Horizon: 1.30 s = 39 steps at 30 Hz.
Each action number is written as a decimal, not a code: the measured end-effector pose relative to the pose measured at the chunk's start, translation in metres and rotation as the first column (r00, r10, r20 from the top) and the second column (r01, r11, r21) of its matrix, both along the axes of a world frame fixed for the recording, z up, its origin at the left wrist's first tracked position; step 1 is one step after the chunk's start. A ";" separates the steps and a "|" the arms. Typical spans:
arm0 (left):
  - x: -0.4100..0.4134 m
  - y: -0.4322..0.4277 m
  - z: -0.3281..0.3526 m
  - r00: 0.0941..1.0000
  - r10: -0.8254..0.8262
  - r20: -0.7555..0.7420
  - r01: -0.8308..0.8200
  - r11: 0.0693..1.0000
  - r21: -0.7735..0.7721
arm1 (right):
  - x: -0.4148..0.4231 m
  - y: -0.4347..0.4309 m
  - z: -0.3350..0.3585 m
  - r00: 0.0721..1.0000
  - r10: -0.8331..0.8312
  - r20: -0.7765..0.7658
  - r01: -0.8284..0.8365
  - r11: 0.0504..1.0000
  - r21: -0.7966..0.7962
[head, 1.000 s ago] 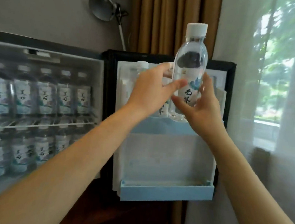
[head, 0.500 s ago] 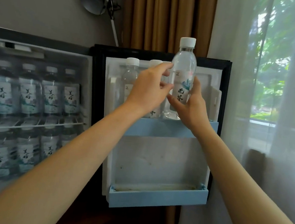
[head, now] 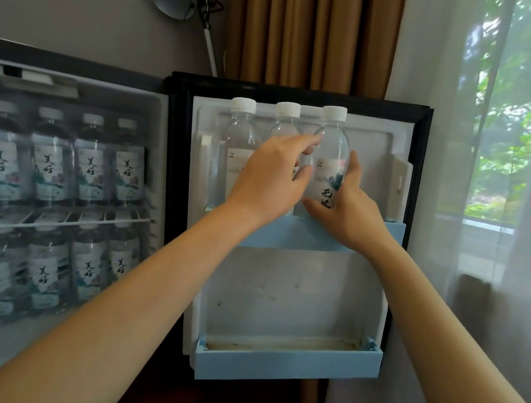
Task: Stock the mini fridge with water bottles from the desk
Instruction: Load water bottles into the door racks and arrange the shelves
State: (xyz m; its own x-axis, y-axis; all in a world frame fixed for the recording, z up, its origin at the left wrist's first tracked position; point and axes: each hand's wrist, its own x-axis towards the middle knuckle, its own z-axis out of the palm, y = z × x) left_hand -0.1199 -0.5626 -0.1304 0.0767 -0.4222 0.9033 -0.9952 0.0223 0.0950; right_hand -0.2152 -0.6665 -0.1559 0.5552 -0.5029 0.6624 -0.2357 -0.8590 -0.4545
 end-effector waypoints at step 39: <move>0.126 0.239 -0.093 0.896 0.369 -0.248 -0.397 0.915 -0.076 | 0.158 0.195 -0.097 0.719 0.571 0.396 -0.343 0.787 -0.513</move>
State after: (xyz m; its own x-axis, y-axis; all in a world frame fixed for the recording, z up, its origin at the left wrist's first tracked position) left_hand 0.0057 -0.3235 -0.2237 0.4157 -0.2076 0.8855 -0.8817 -0.3307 0.3364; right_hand -0.0574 -0.4715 -0.2533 0.1708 0.0763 0.9823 0.3997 -0.9166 0.0017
